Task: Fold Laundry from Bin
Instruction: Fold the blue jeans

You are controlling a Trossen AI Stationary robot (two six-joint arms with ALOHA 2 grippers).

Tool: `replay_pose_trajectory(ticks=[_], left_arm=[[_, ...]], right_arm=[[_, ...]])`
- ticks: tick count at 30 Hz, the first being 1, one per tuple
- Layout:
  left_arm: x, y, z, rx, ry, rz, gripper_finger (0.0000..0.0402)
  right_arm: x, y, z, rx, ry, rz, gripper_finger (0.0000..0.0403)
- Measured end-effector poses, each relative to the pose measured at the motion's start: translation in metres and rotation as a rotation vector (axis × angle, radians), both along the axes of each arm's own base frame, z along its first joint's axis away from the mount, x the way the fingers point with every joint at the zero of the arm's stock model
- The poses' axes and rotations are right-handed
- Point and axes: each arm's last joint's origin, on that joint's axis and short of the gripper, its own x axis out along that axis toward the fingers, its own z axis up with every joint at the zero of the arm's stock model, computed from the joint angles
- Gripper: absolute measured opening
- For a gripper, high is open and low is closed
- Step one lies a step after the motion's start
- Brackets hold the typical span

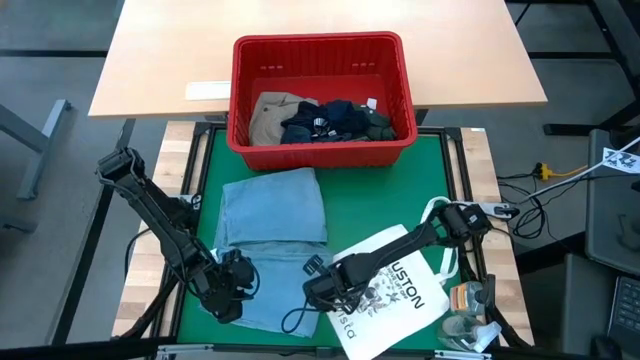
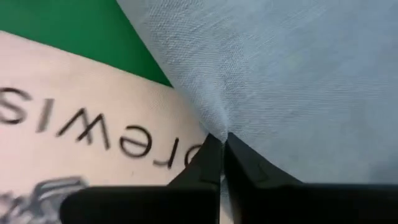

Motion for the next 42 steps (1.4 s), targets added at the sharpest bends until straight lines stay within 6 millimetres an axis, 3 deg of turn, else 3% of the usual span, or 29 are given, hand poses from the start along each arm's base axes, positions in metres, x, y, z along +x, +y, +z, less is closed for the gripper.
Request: replay_pose_trajectory(ticks=[3,9,15,21,29,42], left_arm=[[0.000,0.000,0.000,-0.007,0.002,-0.005,0.0126],[-0.002,-0.003,0.000,-0.066,0.066,-0.060,0.0126],[-0.002,-0.003,0.000,-0.079,0.076,-0.072,0.0126],[0.000,-0.005,0.002,-0.091,0.035,-0.062,0.0126],[0.004,-0.001,0.002,-0.082,0.023,-0.034,0.0126],[0.007,-0.005,0.005,-0.094,-0.026,-0.110,0.0126]], right_arm=[[-0.006,-0.003,0.019,-0.002,-0.013,-0.004,0.0010],[-0.022,-0.011,0.029,-0.064,0.097,-0.006,0.0004],[-0.037,-0.018,0.027,-0.140,0.256,-0.006,0.0005],[-0.039,-0.020,0.027,-0.163,0.266,-0.062,0.0012],[-0.039,-0.020,0.027,-0.148,0.269,-0.152,0.0066],[-0.045,-0.019,0.027,-0.061,0.350,-0.458,0.0216]])
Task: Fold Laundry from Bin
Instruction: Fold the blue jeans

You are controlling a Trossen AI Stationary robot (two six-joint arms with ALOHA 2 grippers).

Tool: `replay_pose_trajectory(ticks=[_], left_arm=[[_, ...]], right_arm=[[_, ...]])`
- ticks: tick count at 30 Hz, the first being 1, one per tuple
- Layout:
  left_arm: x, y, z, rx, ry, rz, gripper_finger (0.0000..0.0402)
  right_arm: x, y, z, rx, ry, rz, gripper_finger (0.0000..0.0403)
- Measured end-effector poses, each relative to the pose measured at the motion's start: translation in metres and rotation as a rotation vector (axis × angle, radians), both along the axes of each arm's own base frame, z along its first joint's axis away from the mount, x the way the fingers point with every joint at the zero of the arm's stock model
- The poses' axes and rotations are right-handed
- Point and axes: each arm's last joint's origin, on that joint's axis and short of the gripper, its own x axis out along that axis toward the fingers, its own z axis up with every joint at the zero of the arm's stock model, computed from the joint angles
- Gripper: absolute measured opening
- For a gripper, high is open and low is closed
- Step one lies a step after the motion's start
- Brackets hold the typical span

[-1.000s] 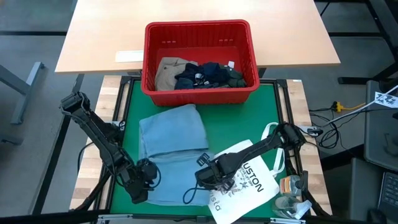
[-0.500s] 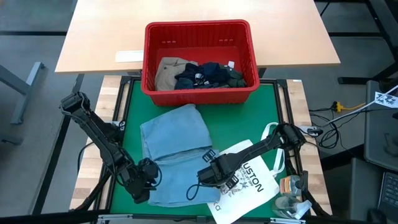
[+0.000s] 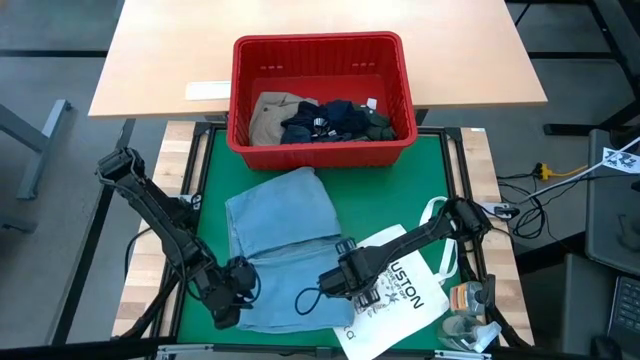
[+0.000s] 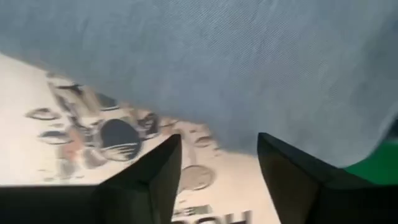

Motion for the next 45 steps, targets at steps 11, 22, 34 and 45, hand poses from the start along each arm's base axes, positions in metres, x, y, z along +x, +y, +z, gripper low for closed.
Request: replay_pose_trajectory(ticks=[11,22,34,45], left_arm=[[-0.002,-0.016,-0.009,-0.001,-0.011,-0.041,0.0126],[0.002,-0.033,-0.032,0.036,0.000,-0.097,0.0126],[0.009,-0.028,-0.031,0.113,-0.057,-0.190,0.0126],[0.008,-0.028,-0.031,0.138,-0.072,-0.230,0.0126]], right_arm=[[-0.022,0.029,0.001,0.135,0.156,-0.081,0.0232],[-0.058,0.096,0.000,-0.027,-0.081,0.143,0.0232],[-0.045,0.108,0.003,-0.052,-0.318,0.219,0.0232],[-0.040,0.124,-0.006,-0.001,-0.371,0.401,0.0232]])
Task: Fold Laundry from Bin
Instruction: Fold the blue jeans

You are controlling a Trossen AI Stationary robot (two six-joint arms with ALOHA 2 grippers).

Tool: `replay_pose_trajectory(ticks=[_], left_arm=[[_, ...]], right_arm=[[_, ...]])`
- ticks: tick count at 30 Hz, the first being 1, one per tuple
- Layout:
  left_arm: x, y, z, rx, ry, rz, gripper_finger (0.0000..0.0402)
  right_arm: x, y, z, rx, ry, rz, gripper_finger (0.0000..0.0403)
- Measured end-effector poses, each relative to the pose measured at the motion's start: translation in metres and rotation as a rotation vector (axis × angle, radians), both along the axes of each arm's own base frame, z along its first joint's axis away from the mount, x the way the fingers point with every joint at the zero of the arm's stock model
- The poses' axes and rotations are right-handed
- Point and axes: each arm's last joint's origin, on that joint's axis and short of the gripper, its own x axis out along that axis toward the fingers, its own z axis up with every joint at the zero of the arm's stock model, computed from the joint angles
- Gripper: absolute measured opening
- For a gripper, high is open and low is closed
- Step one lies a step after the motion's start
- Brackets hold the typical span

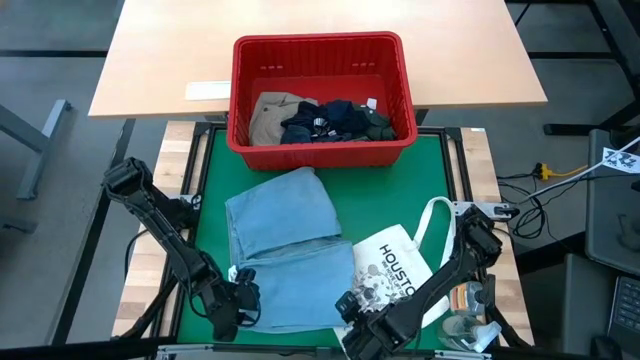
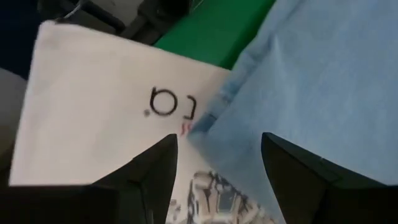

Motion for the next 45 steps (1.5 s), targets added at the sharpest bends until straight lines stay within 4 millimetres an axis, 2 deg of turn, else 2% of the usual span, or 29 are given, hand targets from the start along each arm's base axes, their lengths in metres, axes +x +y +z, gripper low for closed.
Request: replay_pose_trajectory(ticks=[4,9,16,23,45], left_arm=[[-0.005,-0.004,0.000,0.029,-0.019,-0.070,0.0126],[-0.014,-0.012,0.000,0.053,-0.037,-0.143,0.0126],[-0.016,-0.013,-0.002,0.033,-0.015,-0.091,0.0126],[-0.014,-0.017,-0.015,0.053,0.029,-0.091,0.0126],[-0.006,-0.011,-0.014,0.055,0.014,-0.027,0.0126]], right_arm=[[0.008,0.000,-0.004,-0.025,-0.071,-0.001,0.0232],[0.012,-0.006,-0.005,0.015,-0.022,-0.004,0.0232],[0.011,-0.004,-0.005,0.047,0.011,0.011,0.0232],[0.010,-0.004,-0.006,0.046,0.013,0.012,0.0232],[0.009,-0.005,-0.006,0.033,0.028,0.011,0.0232]])
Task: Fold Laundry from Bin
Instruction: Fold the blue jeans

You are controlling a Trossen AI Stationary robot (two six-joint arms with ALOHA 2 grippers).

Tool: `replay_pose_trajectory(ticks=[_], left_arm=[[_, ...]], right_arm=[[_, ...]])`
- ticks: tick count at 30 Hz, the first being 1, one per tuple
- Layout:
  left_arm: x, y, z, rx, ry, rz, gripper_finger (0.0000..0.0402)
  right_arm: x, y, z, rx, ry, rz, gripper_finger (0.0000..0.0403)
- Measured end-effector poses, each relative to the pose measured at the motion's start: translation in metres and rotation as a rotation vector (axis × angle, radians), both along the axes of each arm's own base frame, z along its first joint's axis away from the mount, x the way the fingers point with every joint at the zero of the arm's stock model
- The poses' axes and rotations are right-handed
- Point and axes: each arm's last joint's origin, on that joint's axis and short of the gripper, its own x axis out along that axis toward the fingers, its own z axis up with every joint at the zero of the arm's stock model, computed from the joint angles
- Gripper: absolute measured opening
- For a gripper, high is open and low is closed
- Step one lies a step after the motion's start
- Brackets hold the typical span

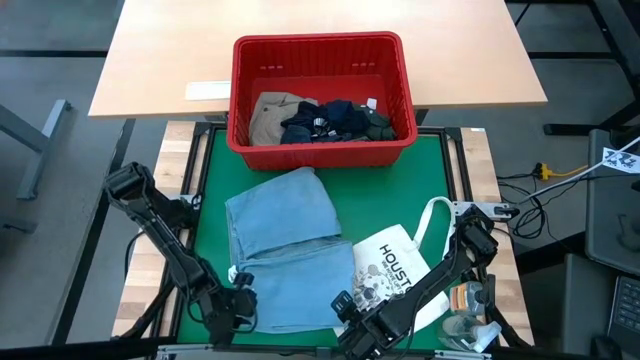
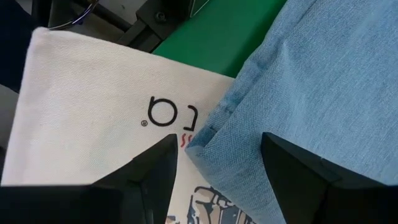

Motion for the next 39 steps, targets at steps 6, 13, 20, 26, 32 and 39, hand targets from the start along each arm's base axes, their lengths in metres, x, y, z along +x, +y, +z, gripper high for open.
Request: replay_pose_trajectory(ticks=[6,13,20,26,32,39], left_arm=[[0.005,0.004,0.000,-0.003,-0.001,0.037,0.0126],[0.006,0.005,0.000,-0.002,-0.001,0.037,0.0134],[0.006,0.005,0.000,0.004,-0.008,0.038,0.0193],[-0.002,-0.002,0.000,0.006,-0.009,0.003,0.0216],[-0.015,-0.011,0.000,0.067,-0.072,-0.031,0.0218],[-0.024,-0.017,0.000,0.127,-0.122,-0.117,0.0218]], right_arm=[[0.000,0.000,0.000,-0.004,0.004,0.000,0.0232],[-0.001,-0.001,0.000,-0.006,0.006,0.000,0.0232],[-0.001,-0.001,0.000,-0.006,0.006,0.000,0.0232],[-0.001,-0.001,0.000,-0.011,0.011,-0.001,0.0232],[-0.002,-0.002,-0.001,-0.027,0.018,-0.003,0.0232],[-0.004,-0.004,-0.001,-0.037,0.034,-0.023,0.0232]])
